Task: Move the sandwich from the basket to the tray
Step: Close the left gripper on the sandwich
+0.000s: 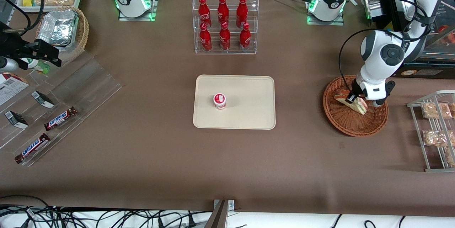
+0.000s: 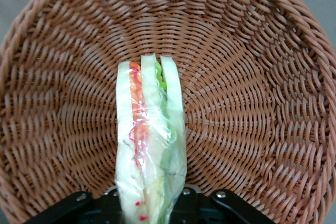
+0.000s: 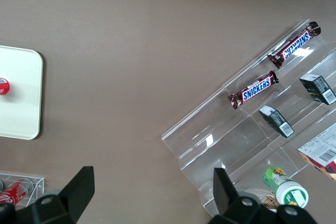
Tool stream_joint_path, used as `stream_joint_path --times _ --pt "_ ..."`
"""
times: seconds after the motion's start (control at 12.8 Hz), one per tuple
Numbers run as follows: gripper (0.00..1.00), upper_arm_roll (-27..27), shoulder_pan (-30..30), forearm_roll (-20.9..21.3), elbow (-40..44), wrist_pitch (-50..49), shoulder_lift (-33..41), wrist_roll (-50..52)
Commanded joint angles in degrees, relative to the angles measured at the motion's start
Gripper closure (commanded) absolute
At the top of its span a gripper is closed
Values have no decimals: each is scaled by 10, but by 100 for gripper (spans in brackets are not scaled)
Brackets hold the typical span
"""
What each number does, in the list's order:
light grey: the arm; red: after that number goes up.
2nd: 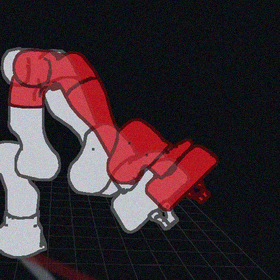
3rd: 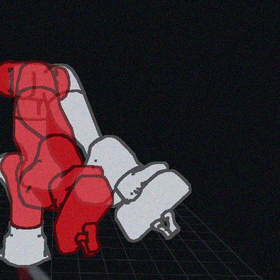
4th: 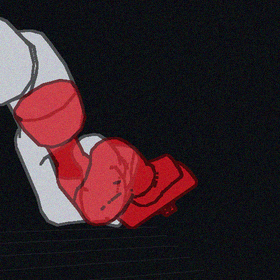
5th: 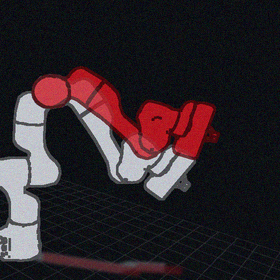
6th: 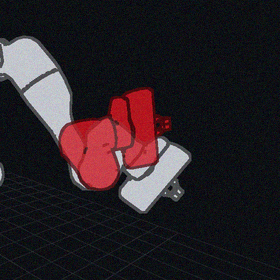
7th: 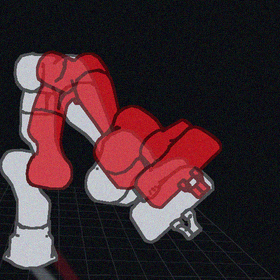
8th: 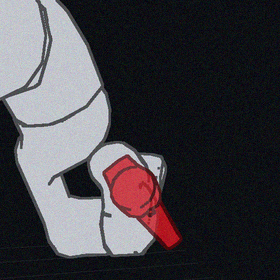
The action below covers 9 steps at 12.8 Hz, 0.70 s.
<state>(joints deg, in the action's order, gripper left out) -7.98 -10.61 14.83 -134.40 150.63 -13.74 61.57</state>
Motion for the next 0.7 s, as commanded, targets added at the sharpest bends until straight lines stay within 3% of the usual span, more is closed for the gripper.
stream_joint_path --times 0.0,0.39,0.62 --pt "81 -7 1 15 33 -85 36 -16" --pt "81 -57 1 2 171 -282 44 -40" --pt "81 -70 1 -44 257 -384 43 -81"
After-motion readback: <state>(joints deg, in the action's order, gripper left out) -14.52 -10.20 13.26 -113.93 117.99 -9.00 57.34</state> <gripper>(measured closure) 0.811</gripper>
